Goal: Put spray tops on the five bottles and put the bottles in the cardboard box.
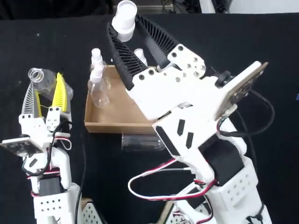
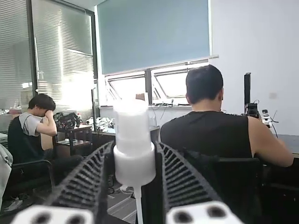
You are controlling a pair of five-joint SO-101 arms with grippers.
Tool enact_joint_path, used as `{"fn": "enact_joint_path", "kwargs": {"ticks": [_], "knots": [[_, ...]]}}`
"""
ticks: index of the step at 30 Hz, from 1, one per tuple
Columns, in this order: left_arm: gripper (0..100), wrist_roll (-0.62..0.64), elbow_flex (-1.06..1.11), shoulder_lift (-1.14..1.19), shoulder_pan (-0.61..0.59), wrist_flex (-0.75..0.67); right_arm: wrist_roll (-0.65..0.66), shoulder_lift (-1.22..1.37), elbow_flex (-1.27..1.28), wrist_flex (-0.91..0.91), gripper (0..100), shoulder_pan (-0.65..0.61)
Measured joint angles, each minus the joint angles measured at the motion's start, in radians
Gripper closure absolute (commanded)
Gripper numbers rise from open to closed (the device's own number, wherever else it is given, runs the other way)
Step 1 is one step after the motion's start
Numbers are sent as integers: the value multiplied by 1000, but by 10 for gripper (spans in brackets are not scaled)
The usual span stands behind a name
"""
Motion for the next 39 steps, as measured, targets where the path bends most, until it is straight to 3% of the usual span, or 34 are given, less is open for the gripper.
{"fn": "enact_joint_path", "kwargs": {"ticks": [15, 34, 39], "knots": [[970, 0, 2, 0, 471, 0, 0, 0, 0, 0, 987, -2], [970, 0, 2, 0, 494, 0, 2, 0, 0, 57, 987, -57], [970, 0, 2, 0, 494, 0, 167, 23, -9, 57, 988, -175]]}}
